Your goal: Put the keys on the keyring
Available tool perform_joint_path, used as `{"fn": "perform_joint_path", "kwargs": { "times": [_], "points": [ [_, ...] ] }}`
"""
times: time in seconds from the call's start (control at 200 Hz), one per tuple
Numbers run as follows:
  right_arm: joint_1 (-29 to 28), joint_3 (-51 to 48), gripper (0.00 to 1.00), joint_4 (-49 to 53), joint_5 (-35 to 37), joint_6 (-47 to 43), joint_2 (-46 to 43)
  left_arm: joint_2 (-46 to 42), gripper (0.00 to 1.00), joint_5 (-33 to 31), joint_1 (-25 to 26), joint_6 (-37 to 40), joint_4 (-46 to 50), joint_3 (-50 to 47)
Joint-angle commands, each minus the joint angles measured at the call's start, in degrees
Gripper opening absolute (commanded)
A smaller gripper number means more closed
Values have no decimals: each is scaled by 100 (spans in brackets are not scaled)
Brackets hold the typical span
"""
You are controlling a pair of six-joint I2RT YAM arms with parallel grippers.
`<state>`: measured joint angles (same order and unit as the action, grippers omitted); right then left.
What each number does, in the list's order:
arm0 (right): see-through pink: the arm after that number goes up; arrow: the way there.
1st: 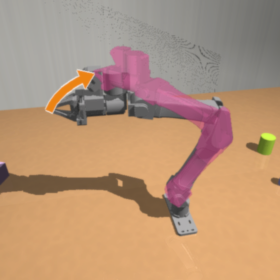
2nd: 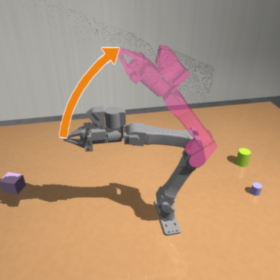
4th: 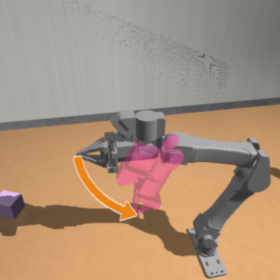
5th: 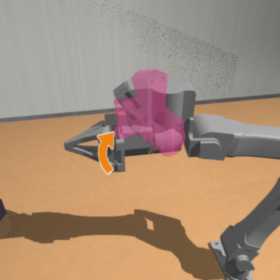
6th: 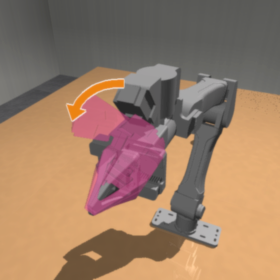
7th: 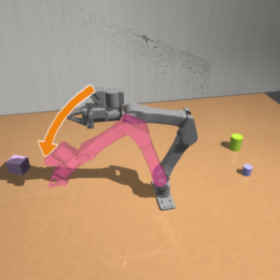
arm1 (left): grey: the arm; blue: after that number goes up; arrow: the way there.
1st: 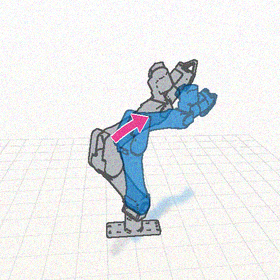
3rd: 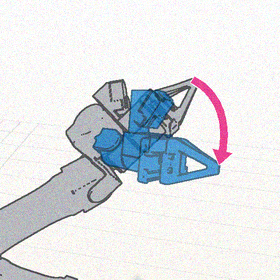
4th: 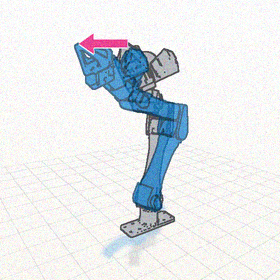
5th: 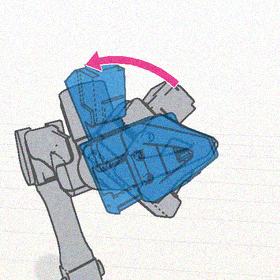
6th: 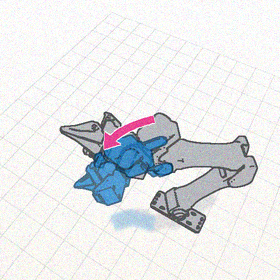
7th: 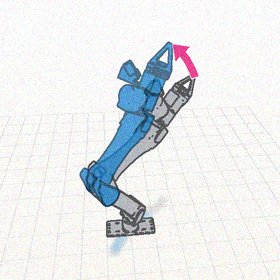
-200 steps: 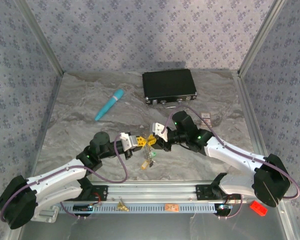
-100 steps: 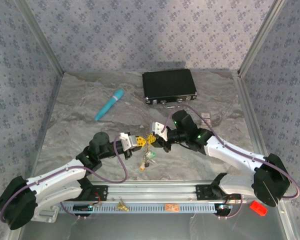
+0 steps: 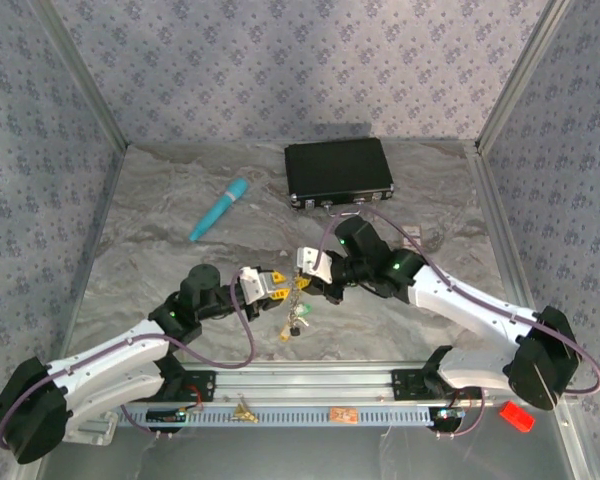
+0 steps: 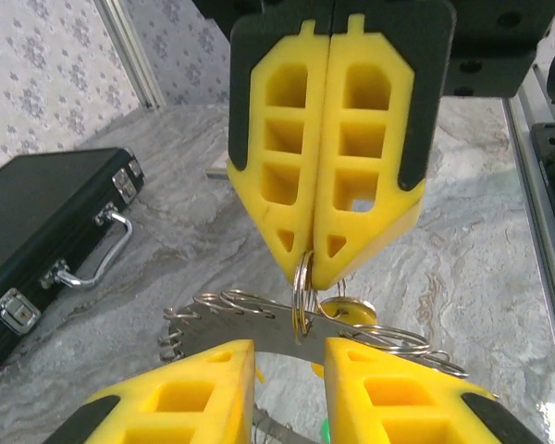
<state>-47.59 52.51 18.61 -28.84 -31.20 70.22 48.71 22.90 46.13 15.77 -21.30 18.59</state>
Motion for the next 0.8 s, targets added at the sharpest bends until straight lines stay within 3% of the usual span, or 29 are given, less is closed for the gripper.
{"fn": "perform_joint_path", "kwargs": {
  "times": [0.0, 0.22, 0.445, 0.535, 0.65, 0.795],
  "points": [
    [-186, 427, 0, 645, 502, -380, 181, 85, 26, -14, 15, 119, 192, 353],
    [-495, 849, 0, 1029, 1131, -598, 494, 195, 24, 144, 11, 111, 158, 435],
    [-515, 800, 0, 828, 1012, -542, 335, 278, 0, 196, 14, 205, 336, 479],
    [-378, 645, 0, 605, 807, -342, 161, 288, 0, 190, 11, 234, 299, 465],
    [17, 73, 28, -21, 201, 134, -165, 280, 0, 137, 10, 148, -224, 298],
    [354, -642, 33, -1193, -544, 804, -359, 375, 0, 136, 14, -201, -1416, -27]
  ]
}}
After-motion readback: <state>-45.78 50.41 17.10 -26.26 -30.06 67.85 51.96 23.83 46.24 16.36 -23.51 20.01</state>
